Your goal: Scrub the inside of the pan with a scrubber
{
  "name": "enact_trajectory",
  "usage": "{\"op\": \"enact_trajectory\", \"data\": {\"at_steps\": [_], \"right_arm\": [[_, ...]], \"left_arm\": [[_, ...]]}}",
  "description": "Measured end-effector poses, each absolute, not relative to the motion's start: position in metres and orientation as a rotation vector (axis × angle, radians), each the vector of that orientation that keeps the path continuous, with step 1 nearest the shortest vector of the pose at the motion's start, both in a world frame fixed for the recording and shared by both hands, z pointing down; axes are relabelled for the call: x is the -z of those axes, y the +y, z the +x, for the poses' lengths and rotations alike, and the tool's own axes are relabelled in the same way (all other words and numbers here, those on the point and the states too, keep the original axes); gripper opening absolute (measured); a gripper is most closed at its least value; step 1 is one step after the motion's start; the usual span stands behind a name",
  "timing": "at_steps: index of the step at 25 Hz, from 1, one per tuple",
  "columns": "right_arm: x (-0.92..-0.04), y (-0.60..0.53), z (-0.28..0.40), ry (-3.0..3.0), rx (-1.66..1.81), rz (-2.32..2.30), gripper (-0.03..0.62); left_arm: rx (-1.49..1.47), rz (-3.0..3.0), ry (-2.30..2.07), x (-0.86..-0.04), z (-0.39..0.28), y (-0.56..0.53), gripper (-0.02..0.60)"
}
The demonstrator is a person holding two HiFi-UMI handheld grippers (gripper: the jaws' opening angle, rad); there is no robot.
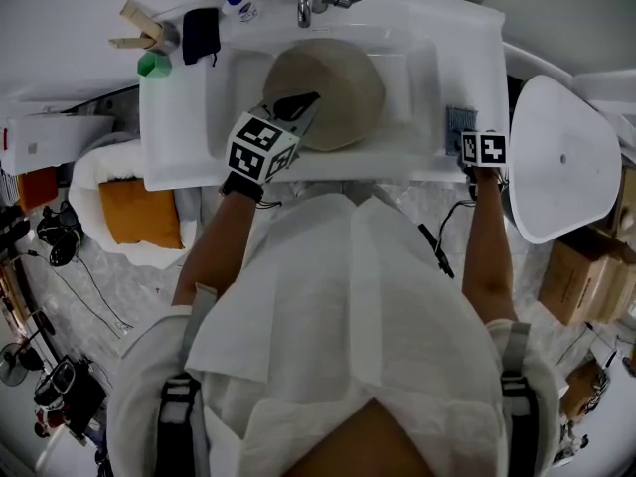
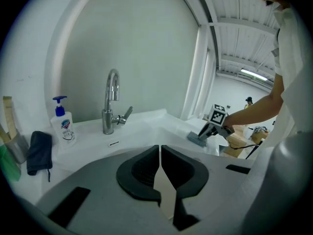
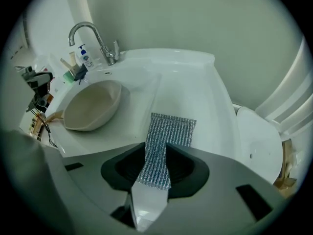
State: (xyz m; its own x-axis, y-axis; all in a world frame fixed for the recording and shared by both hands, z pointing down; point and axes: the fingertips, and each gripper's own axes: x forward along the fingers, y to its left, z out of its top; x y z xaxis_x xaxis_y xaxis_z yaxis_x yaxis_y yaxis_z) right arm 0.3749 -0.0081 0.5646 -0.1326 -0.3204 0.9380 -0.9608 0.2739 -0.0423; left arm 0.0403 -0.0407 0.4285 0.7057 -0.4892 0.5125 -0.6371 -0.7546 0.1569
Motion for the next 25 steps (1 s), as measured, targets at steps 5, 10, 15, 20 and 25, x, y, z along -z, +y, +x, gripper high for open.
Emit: {"op": "enact_trajectory", "data": {"at_steps": [5, 10, 15, 20, 25], "right_arm": [[-0.524, -0.023, 0.365, -1.728, -0.82, 1.279, 0.12], [-0.46, -0.061, 0.316, -1.981, -0.695, 1.375, 0.11], [-0.395, -0.098, 0.252, -2.331, -0.517, 1.454, 0.056], [-0.342, -0.103, 0.209, -2.538, -0.211, 1.488, 0.026], [-0.313, -0.101, 0.195, -2.62, -0.088, 1.513, 0.017]], "left_arm": [[-0.614, 2.578, -0.969, -0.423, 0.021, -0.047, 0.025], [-0.538, 2.563, -1.123, -0.404, -0.009, -0.059, 0.02], [-0.434, 2.531, -1.328, -0.374, -0.047, -0.075, 0.018], [-0.311, 2.491, -1.54, -0.34, -0.087, -0.083, 0.017], [-0.241, 2.455, -1.688, -0.319, -0.115, -0.089, 0.017]]}}
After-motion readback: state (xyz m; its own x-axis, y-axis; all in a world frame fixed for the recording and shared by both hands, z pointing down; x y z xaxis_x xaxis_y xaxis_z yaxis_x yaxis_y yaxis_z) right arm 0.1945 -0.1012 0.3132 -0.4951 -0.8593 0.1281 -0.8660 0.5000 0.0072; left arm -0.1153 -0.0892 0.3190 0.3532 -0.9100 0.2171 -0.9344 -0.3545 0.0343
